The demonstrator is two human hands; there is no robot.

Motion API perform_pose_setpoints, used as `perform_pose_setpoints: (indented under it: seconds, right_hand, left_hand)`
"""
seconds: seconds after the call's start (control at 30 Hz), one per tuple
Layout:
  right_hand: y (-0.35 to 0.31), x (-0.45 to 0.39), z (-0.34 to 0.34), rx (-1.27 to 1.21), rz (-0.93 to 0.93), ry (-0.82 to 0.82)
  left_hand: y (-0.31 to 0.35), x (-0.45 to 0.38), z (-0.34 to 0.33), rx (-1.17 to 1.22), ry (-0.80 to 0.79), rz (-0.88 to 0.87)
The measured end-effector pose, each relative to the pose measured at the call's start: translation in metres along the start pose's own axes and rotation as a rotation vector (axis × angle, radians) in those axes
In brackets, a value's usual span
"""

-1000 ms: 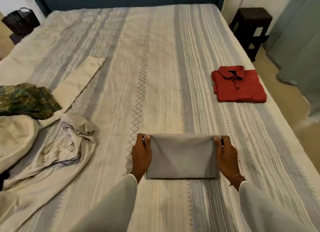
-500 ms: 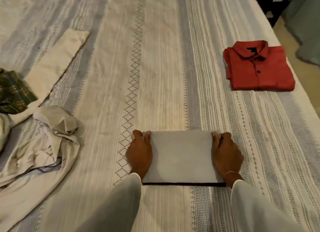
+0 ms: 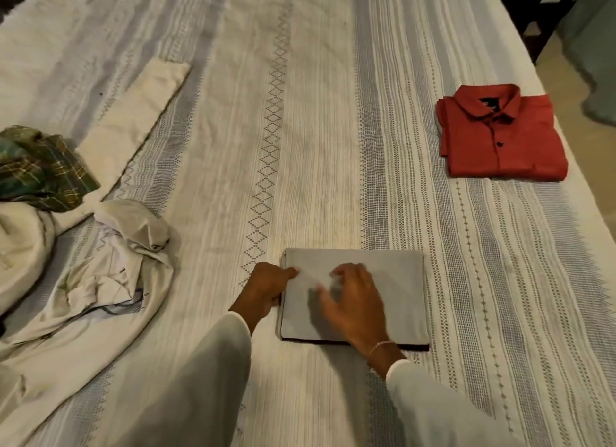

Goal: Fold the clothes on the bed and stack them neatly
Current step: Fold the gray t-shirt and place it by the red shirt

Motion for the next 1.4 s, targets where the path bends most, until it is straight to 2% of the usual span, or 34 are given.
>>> perform_pose_setpoints:
  seconds: [0.07, 0.13, 0.27, 0.37, 0.53, 0.63, 0.83, 0.97, 1.07, 1.13, 1.23, 1.33, 1.4]
  right_hand:
    - [-0.019, 0.003, -0.027, -0.046, -0.097, -0.188]
    - [-0.037, 0.002, -0.038, -0.042, -0.153, -0.232]
    - [-0.048, -0.004, -0.025, 0.054, -0.27, -0.086]
    - [-0.047, -0.006, -0.004, 0.056, -0.261, -0.023]
    - [-0.047, -0.007, 0.038, -0.161, -0.243, 0.042]
    - [-0.064, -0.001, 0.073, -0.379, -0.246, 0.074]
    - [-0.067, 0.009, 0.124, -1.017, -0.481, -0.019]
    - [-0.037, 0.02, 0.149, -1.199, -0.56, -0.109]
    - [0.025, 0.027, 0.155, -1.156, -0.638, -0.119]
    - [0.074, 0.031, 0.149, -1.066, -0.709, -0.099]
    - [0.139, 0.042, 0.131, -0.887, -0.773, -0.029]
    - [0.172, 0.052, 0.118, -0.675, -0.755, 0.069]
    - [0.173, 0.056, 0.115, -0.488, -0.671, 0.129]
  left_hand:
    - [0.002, 0.008, -0.001, 0.007, -0.066, -0.043]
    - [0.009, 0.018, -0.005, -0.015, -0.13, -0.135]
    - [0.028, 0.038, -0.01, -0.159, -0.179, -0.346]
    - [0.037, 0.05, -0.018, -0.213, -0.281, -0.41]
    - [0.027, 0.038, -0.005, 0.066, -0.249, -0.271]
    - [0.002, 0.027, -0.009, 0.047, -0.247, -0.16]
    - [-0.012, 0.03, -0.033, 0.19, -0.355, -0.086]
    - [-0.012, 0.029, -0.045, 0.373, -0.52, -0.053]
    - [-0.019, 0.022, -0.048, 0.334, -0.484, -0.036]
    - [-0.028, 0.014, -0.049, 0.206, -0.333, -0.041]
    - [-0.028, 0.016, -0.062, -0.024, -0.176, -0.171]
    - [-0.026, 0.026, -0.073, -0.098, -0.119, -0.287]
    - [-0.028, 0.023, -0.079, -0.167, -0.09, -0.307]
Point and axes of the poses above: each hand's wrist, its own x-axis away from the middle knuckle, its own z-axis out of the back of the hand, y = z × x, the point moved 6 cm from there along -x, towards the middle knuckle, and after that the axes turned 7 degrees about z, right-handed, at the moved point
